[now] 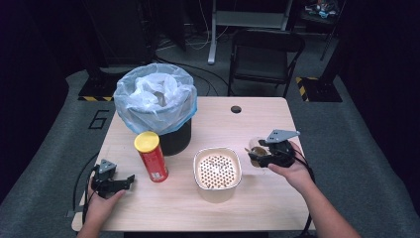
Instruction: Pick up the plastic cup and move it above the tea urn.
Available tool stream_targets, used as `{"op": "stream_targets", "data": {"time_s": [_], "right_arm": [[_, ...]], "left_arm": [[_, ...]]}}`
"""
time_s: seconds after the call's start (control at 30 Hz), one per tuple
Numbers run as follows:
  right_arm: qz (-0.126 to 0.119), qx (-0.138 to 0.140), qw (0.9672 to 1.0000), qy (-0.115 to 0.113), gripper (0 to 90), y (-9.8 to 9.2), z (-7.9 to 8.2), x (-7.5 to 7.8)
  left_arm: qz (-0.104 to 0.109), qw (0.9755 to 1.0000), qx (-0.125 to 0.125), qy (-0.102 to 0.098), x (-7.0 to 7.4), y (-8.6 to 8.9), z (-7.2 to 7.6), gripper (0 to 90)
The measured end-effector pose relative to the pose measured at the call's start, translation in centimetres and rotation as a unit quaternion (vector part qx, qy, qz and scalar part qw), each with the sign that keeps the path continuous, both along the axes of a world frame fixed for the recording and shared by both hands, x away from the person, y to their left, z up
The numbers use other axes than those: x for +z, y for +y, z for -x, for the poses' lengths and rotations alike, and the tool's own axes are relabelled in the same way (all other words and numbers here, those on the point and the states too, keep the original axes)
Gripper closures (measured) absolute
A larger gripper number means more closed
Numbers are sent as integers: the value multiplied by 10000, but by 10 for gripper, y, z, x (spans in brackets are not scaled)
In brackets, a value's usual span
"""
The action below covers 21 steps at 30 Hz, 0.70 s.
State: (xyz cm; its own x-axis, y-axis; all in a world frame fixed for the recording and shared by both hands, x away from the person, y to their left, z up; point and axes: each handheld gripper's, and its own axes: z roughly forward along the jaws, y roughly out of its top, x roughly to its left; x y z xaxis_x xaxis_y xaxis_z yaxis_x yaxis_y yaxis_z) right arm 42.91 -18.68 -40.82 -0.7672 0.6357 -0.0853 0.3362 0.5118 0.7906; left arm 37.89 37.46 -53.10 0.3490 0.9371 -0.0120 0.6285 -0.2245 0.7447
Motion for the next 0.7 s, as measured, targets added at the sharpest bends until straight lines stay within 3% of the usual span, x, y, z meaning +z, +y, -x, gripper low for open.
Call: {"op": "stream_targets", "data": {"time_s": [0.17, 0.27, 0.57, 0.7], "right_arm": [[-236, 10, 9997, -51, 339, 2, -14, 4], [-221, 57, 9997, -77, 341, 4, -18, 5], [-234, 722, 9963, -411, 342, 23, -49, 22], [8, 1000, 9930, -637, 342, 35, -59, 30]], "left_arm": [[-7, 10000, -9, 22, 0, 0, 0, 127], [0, 10000, 3, -4, 0, 0, 0, 127], [9, 10000, 7, -17, 0, 0, 0, 126], [-6, 10000, -4, 15, 0, 0, 0, 127]]}}
